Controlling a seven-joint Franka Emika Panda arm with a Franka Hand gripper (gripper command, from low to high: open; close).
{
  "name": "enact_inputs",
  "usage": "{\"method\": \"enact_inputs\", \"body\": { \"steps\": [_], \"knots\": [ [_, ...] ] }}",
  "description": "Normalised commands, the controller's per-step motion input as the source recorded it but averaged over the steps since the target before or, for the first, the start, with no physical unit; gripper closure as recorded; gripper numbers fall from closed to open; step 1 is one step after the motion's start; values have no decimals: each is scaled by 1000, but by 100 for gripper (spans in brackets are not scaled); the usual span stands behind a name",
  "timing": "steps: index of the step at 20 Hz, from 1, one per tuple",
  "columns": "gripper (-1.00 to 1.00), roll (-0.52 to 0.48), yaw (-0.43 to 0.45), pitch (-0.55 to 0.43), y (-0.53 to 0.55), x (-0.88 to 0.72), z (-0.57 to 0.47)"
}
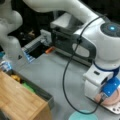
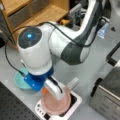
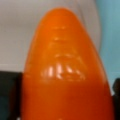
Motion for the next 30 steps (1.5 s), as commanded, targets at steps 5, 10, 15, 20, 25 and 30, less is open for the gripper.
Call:
{"method": "enact_inputs", "body": {
  "steps": [5, 10, 15, 20, 25, 30],
  "knots": [
    [100, -319, -25, -123, 307, -184, -165],
    [100, -260, -6, -157, 21, -110, -151],
    [100, -211, 7, -177, -124, -50, -162],
    [100, -198, 44, -146, -81, -32, -131],
    [100, -208, 59, -106, -16, 18, -117],
    [100, -240, 36, -57, 66, 92, -87]
  ]
}}
